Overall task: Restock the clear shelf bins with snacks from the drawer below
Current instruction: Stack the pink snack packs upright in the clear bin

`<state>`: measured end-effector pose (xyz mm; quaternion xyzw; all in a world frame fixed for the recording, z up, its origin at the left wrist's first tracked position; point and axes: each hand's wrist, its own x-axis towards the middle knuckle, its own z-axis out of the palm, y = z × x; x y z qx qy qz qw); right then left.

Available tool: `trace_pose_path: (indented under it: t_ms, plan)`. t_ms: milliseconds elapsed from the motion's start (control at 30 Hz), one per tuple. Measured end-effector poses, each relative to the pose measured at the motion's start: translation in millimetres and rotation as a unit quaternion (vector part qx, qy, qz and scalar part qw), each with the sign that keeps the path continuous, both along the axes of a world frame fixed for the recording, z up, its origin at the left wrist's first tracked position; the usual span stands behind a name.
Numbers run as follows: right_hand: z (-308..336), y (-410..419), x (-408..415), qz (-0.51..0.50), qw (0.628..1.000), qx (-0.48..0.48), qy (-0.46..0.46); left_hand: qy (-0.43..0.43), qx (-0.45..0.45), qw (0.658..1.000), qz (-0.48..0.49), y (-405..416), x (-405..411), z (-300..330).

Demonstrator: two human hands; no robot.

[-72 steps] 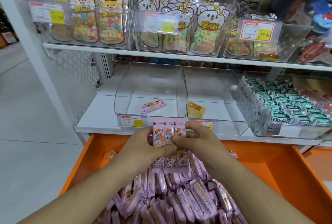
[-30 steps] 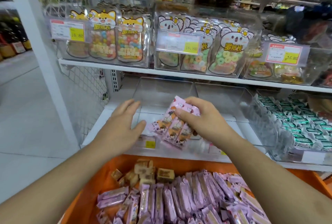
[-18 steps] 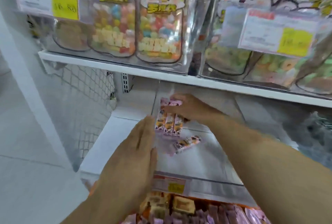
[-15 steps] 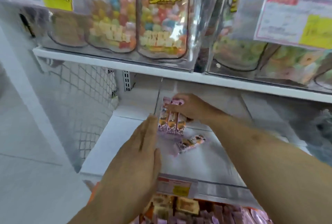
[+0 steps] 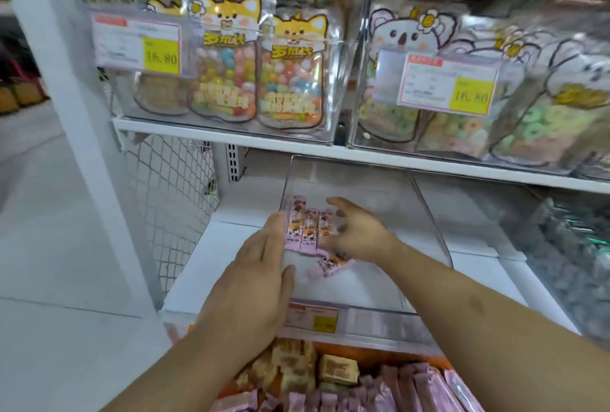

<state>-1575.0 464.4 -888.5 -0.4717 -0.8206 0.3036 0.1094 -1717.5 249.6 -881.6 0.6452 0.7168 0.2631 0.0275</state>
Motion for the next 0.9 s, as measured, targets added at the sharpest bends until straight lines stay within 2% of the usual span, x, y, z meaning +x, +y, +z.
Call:
trace_pose_path:
  t_ms: [100, 200, 467, 567, 667, 833, 900]
  plan:
    - [-2.8, -5.9, 5.9, 0.010, 1.000, -0.004, -0.004, -0.009, 0.003, 1.000, 0.006, -0.7, 0.6, 1.7]
    - [-6.2, -7.1, 3.5, 0.062, 0.997, 0.034, -0.009, -0.015, 0.010, 1.000, 0.009, 0.0, 2.7, 1.2]
    - [-25.8, -5.4, -23.2, 0.155, 0.973, 0.103, -0.137, -0.020, 0.028, 0.999, 0.019, 3.4, 3.0, 0.2]
    - [-22.7, -8.7, -16.3, 0.149, 0.978, 0.097, -0.109, -0.022, 0.033, 0.999, 0.023, 3.9, 2.6, -0.7]
    - [-7.2, -14.6, -3.6, 0.103, 0.990, 0.089, -0.043, -0.020, 0.034, 0.999, 0.028, 4.1, 2.7, -0.6]
    - [-3.4, -22.6, 23.2, 0.005, 0.987, 0.052, -0.149, -0.023, 0.024, 0.999, 0.035, 2.2, 4.5, 3.0]
    - [-8.3, -24.2, 27.3, -0.013, 0.987, 0.035, -0.156, -0.024, 0.023, 0.999, 0.037, 1.3, 4.8, 3.7]
